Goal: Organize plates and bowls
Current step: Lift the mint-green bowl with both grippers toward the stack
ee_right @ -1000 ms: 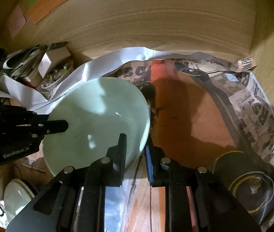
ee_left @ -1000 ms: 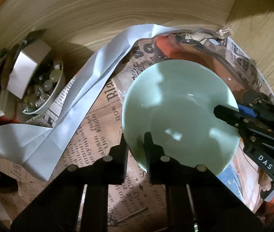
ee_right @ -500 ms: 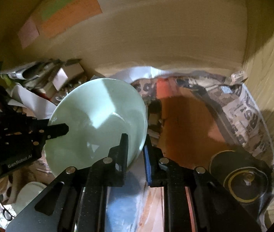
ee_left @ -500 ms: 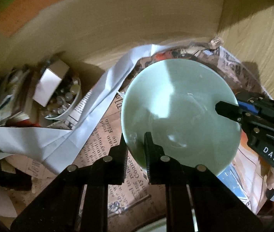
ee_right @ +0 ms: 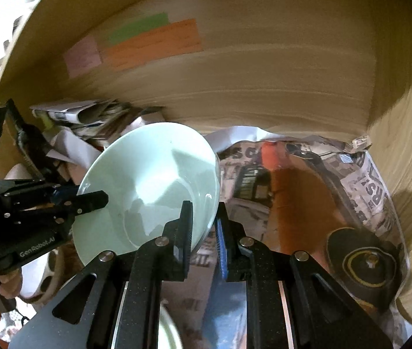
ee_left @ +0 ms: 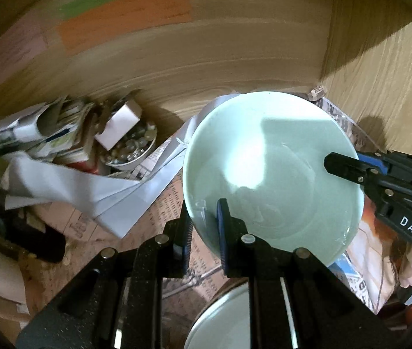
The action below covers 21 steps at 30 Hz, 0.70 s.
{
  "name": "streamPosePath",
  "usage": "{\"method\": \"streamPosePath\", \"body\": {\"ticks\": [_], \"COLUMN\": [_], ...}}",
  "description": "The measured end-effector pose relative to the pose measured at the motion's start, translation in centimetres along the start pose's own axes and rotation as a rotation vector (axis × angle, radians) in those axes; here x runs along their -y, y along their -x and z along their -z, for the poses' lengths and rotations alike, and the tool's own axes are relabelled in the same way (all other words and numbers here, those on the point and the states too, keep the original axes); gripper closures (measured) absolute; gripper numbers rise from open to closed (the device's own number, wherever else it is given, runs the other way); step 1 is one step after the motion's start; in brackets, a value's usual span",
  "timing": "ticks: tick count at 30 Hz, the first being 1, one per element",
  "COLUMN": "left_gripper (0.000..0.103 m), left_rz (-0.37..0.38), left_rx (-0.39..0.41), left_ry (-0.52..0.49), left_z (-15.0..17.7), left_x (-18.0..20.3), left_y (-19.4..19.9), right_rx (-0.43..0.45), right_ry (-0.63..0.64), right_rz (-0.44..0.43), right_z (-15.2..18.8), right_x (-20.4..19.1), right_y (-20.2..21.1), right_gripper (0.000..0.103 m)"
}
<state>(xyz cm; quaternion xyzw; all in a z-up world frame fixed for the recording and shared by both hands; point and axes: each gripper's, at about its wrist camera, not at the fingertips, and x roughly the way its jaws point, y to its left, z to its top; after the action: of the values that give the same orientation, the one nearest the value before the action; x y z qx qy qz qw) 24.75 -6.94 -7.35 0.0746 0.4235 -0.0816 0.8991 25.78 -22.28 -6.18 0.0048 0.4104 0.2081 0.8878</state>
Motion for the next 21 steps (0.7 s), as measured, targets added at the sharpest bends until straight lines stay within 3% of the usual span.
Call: {"method": "streamPosePath", "body": {"ticks": [21], "left_gripper": [0.087], "left_rz": [-0.041], "left_rx": [0.071], "left_ry": [0.116], "left_z": [8.2], "left_x": [-5.6], "left_y": [6.2], "right_rx": [0.025], "right_ry": [0.087], "right_rz": [-0.064], "right_z": [3.0], "right_x": [-8.6], "right_y": [1.7], "right_gripper": [0.089]}}
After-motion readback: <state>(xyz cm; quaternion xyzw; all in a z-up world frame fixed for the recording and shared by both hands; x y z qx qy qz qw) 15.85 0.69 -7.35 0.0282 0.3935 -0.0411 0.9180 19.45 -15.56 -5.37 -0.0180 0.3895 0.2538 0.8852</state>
